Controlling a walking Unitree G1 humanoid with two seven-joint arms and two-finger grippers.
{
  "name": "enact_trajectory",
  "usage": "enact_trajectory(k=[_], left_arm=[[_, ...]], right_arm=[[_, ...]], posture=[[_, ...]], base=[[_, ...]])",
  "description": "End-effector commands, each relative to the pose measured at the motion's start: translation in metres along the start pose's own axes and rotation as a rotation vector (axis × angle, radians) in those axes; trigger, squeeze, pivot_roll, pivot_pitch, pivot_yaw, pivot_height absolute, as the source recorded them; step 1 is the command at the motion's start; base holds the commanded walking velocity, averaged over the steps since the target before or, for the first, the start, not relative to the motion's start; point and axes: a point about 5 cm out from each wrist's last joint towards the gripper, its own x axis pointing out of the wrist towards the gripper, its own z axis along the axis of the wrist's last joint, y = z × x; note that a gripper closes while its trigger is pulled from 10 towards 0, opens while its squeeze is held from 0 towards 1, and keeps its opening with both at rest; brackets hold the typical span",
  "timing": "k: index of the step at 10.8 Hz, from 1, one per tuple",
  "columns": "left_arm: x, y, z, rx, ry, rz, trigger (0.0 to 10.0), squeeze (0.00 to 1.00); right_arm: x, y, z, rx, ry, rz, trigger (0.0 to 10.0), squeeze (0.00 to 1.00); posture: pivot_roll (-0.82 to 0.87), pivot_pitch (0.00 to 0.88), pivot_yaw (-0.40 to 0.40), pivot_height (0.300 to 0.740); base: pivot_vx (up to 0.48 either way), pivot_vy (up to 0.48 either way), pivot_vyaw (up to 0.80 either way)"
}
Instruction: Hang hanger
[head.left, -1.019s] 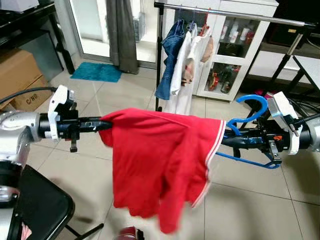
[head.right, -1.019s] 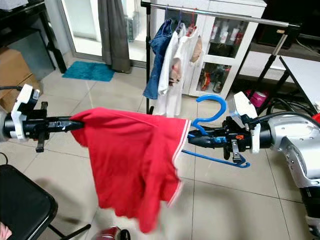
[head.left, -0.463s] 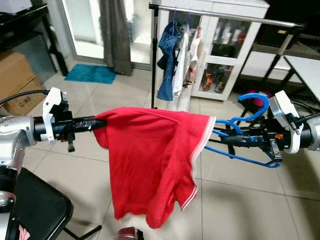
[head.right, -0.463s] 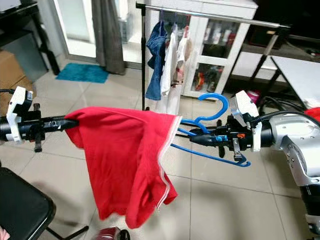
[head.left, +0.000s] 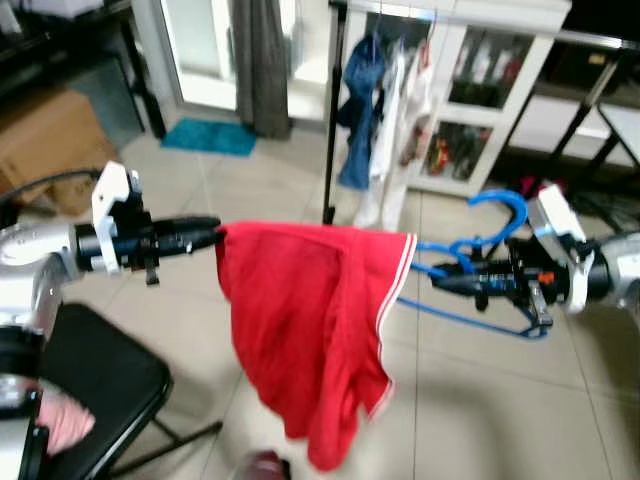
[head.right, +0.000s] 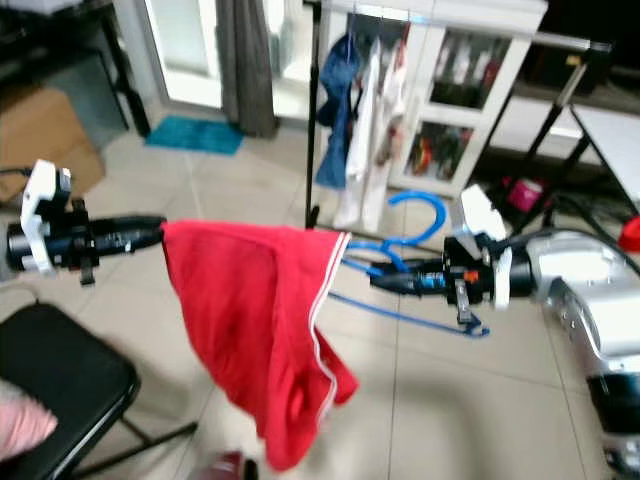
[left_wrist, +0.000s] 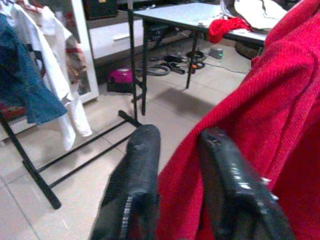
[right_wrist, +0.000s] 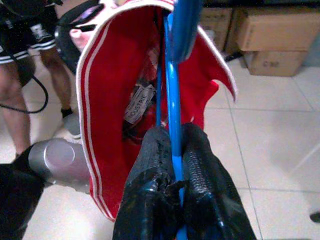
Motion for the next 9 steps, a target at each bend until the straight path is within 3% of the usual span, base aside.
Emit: enact_trajectory(k=[1,3,6,7,9], left_arm=[[0.000,0.000,0.007,0.023,-0.007,-0.011,10.0,1.00],[-0.012,-0.001,0.006,0.009,0.011,-0.005,10.0,1.00],[-0.017,-0.004,0.004,-0.010,0.018,-0.014,10.0,1.00],[-0.020,-0.002,0.010,-0.007,-0.019,0.008,10.0,1.00],[-0.014,0.008,0.061,0.100,-0.195,0.036,10.0,1.00]], right_arm=[[-0.003,0.000,0.007,-0.024,-0.019,-0.016,10.0,0.00],[-0.004,-0.008,0.002,0.006,-0.008,-0.101,10.0,0.00],[-0.001,-0.007,0.003,0.020,-0.044,-0.093,10.0,0.00],[-0.003,-0.010,0.001,0.029,-0.033,-0.119,10.0,0.00],[0.001,-0.018,0.001,0.020,0.012,-0.204,10.0,0.00]], posture=[[0.03,0.000,0.007,0.740],[0.03,0.000,-0.002,0.740],[0.04,0.000,-0.007,0.740],[0.04,0.000,-0.011,0.740],[0.05,0.000,-0.020,0.740]], base=[[0.000,0.000,0.00],[0.000,0.000,0.00],[0.000,0.000,0.00],[0.000,0.000,0.00],[0.000,0.000,0.00]])
